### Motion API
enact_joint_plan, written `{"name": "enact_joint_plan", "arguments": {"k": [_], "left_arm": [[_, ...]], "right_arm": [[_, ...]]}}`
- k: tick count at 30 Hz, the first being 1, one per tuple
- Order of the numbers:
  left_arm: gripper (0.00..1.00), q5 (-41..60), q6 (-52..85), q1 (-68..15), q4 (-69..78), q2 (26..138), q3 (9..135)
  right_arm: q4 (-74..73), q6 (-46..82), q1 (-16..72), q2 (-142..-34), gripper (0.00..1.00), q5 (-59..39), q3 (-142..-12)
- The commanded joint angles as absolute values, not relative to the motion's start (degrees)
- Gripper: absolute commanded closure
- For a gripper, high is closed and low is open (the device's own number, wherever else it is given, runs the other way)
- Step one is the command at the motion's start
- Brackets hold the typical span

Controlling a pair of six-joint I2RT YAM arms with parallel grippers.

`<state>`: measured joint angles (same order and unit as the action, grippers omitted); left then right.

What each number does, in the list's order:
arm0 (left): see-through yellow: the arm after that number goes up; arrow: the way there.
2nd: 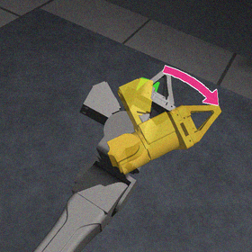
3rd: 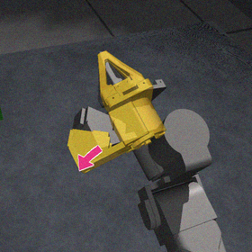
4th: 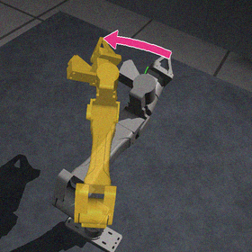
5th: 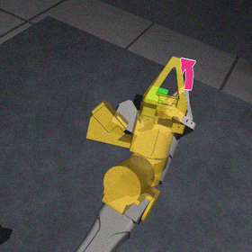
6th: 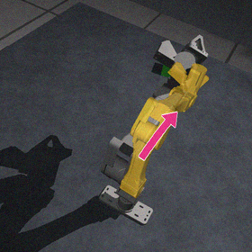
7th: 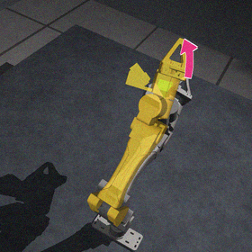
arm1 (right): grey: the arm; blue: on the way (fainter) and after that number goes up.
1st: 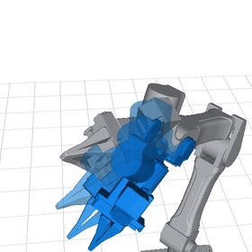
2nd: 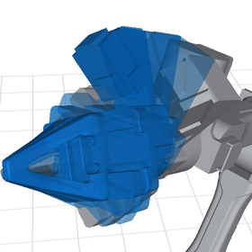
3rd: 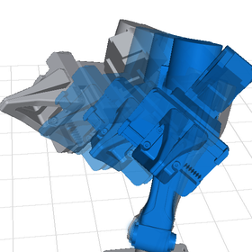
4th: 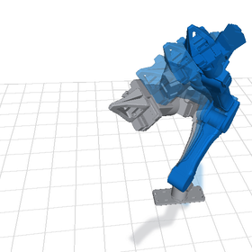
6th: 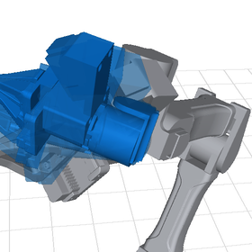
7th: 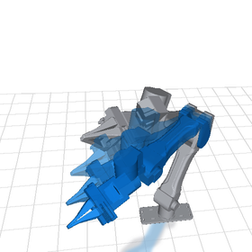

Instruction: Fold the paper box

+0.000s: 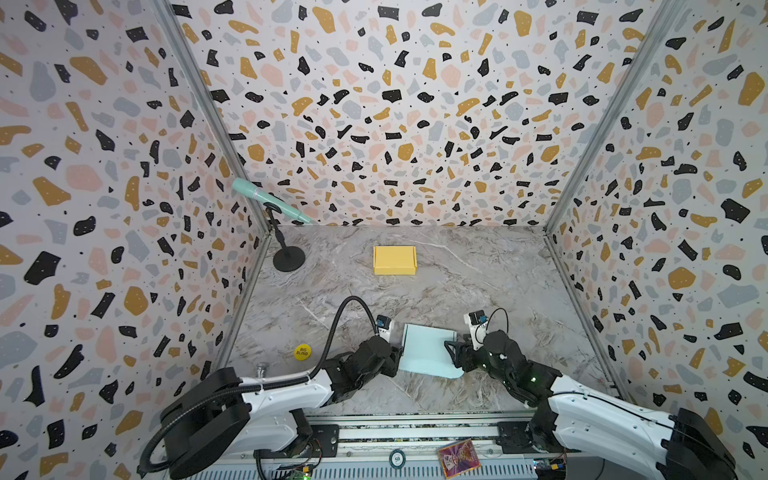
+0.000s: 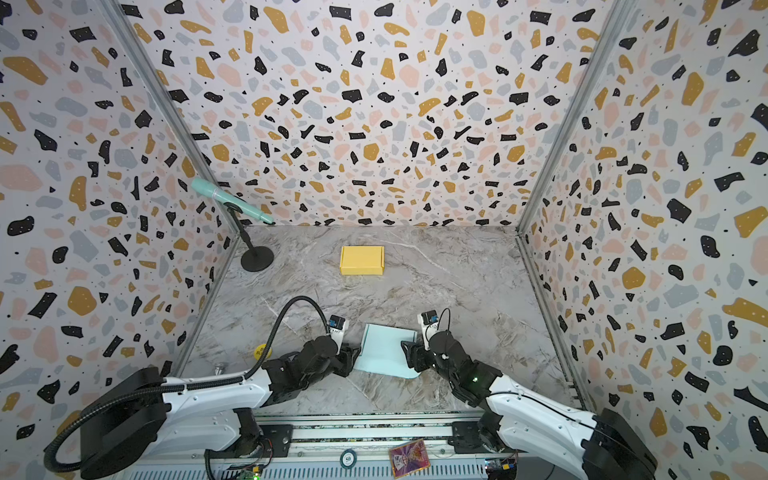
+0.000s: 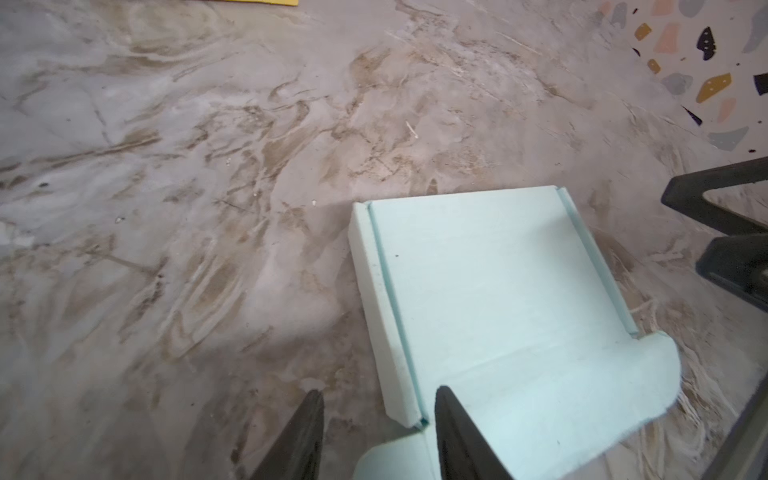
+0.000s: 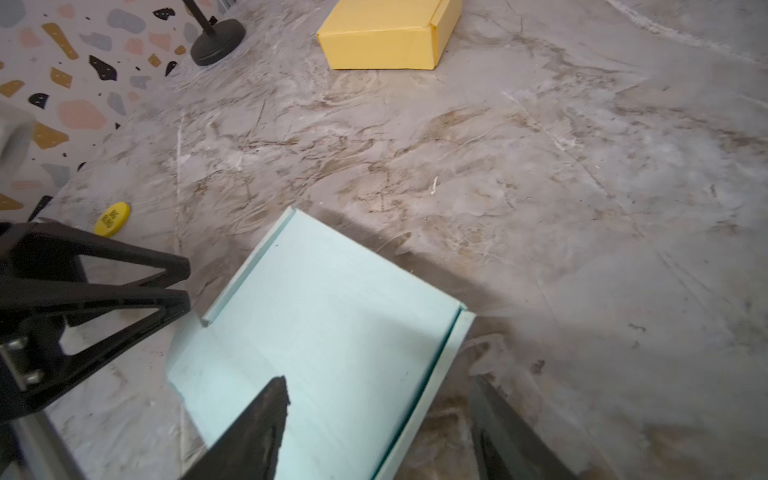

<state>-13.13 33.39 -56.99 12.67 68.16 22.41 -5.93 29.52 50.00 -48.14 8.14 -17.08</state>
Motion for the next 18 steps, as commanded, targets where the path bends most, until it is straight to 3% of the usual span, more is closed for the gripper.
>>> {"name": "enact_joint_plan", "arguments": {"k": [1, 8, 18], "left_arm": [[0.54, -15.06, 32.29, -59.81, 6.05, 66.38, 24.85], [0.55, -15.38, 34.23, -62.84, 5.81, 68.46, 24.9], [0.54, -13.72, 34.23, -63.02, 9.06, 71.36, 25.14]], "right_arm": [[3.21, 34.14, 54.96, -43.99, 0.3, 11.79, -17.79], [6.96, 42.24, 65.78, -43.15, 0.32, 16.6, -16.97], [5.52, 46.67, 68.64, -45.6, 0.32, 18.21, -15.09]]}}
